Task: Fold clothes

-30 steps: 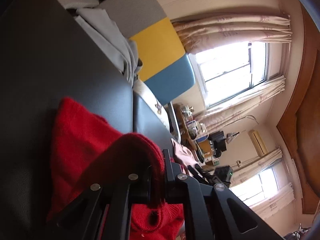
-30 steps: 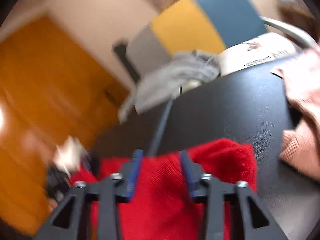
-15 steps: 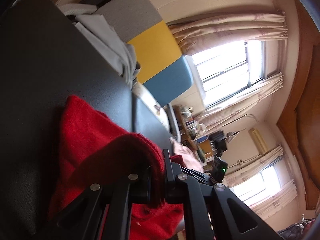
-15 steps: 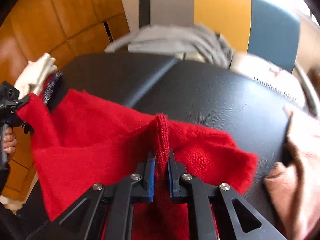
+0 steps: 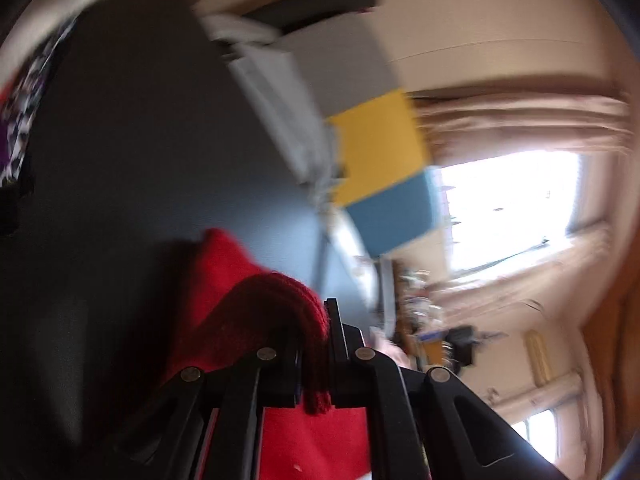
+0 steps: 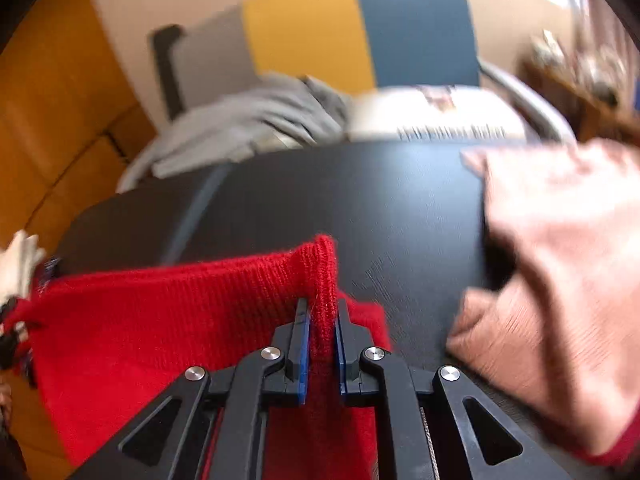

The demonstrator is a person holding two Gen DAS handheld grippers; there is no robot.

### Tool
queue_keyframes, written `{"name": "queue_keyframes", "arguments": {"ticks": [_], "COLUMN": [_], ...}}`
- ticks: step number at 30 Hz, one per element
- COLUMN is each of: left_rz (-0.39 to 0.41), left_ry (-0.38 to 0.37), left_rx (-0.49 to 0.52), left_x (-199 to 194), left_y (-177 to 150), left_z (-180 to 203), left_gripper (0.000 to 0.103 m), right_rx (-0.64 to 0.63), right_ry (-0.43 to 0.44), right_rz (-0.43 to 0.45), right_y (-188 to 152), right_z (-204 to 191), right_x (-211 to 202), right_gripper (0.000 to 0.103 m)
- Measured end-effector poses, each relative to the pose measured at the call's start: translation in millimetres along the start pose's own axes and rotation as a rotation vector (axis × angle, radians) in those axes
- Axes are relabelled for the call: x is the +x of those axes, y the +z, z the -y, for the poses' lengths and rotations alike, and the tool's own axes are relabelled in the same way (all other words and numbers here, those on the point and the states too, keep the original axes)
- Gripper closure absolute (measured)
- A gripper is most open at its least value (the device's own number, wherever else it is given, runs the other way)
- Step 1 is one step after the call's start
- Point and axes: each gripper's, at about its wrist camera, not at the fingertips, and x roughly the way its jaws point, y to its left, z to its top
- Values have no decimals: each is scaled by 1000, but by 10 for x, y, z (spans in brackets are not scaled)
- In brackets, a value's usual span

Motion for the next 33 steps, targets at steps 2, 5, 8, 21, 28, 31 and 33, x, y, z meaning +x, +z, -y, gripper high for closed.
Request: {"name": "queue_keyframes", "arguments": {"ticks": [2,5,8,21,28,31,33], "left_rz": [-34,-80,-99,-61,-165,-165,-171], "left_ry": [42,28,24,189,175,212,269], "left_rx": [-12,-60,-125,80,173,269,339], "left_x": [172,384,444,-309,-379,-443,-486], "left_y": [46,154,223,43,-588,-754,-836], "left_z": [-107,-242,-307,-308,-520,-495,-481], "left_gripper": [96,86,81,63,68,94,98], "right_rx": [14,7,21,-84,-243,-249,-218], "right_ry": [-1,-19,-10,42,113,98,88], "right_rz": [-4,3,4,143,125,90,74], "right_y": [-90,-163,-176,-277,-581,-778,-917], "right_z": [35,56,87,-376,-910,-941,-855], "right_x": [73,39,9,-509,-599,-511,-489], "right_gripper": [92,92,92,40,29,29,29]}}
